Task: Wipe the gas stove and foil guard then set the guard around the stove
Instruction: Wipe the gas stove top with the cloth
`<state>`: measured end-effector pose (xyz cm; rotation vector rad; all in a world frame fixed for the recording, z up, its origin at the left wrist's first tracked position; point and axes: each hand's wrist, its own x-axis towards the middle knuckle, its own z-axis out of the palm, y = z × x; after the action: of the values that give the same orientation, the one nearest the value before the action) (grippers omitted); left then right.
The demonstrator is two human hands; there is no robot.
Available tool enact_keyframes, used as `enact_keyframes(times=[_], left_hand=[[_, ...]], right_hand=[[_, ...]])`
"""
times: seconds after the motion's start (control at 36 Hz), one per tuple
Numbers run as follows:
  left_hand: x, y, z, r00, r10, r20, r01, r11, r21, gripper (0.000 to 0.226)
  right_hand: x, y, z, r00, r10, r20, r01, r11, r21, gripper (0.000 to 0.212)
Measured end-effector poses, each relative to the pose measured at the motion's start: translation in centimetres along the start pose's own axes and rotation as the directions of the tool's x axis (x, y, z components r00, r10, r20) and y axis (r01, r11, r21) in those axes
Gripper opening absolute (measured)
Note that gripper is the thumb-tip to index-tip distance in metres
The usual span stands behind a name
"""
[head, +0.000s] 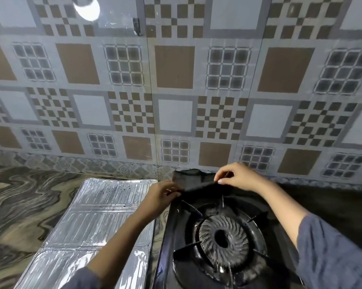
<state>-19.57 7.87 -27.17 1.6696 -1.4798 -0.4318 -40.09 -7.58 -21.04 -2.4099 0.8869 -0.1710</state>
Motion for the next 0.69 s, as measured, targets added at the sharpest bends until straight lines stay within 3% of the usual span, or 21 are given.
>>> enact_keyframes(times=[0.11, 0.22, 0.31, 0.36, 0.5, 0.69], left_hand=[[-1.3, -0.7, 0.7, 0.998, -0.046, -0.049, 0.04, 0.993, -0.114, 0.023], [-2.5, -0.9, 1.7, 0.987, -0.145, -0.072, 0.116, 0.944, -0.309, 0.028], [-3.0, -1.6, 2.2, 0.969, -0.245, -0.001, 0.222, 0.88, -0.42, 0.043], [-3.0, -1.9, 2.5, 0.95, -0.301, 0.081, 0.303, 0.829, -0.47, 0.05], [-3.3, -1.9, 3.1, 0.952, -0.263, 0.156, 0.305, 0.788, -0.535, 0.044], [-3.2, -2.5, 3.3, 0.948, -0.268, 0.172, 0.317, 0.749, -0.581, 0.05]], right_hand=[[0.1, 0.0, -0.3, 0.989, 0.034, 0.144, -0.028, 0.999, -0.043, 0.01], [1.2, -1.3, 0.5, 0.995, 0.05, 0.086, -0.047, 0.998, -0.033, 0.012], [2.5, -3.2, 2.3, 0.998, 0.034, 0.043, -0.032, 0.998, -0.053, 0.026], [3.3, -4.9, 3.7, 0.992, 0.021, 0.124, -0.015, 0.999, -0.046, 0.041], [5.8, -6.4, 7.9, 0.947, 0.091, 0.308, -0.01, 0.967, -0.254, 0.057], [8.0, -5.7, 9.7, 0.961, 0.13, 0.243, -0.036, 0.934, -0.356, 0.056]])
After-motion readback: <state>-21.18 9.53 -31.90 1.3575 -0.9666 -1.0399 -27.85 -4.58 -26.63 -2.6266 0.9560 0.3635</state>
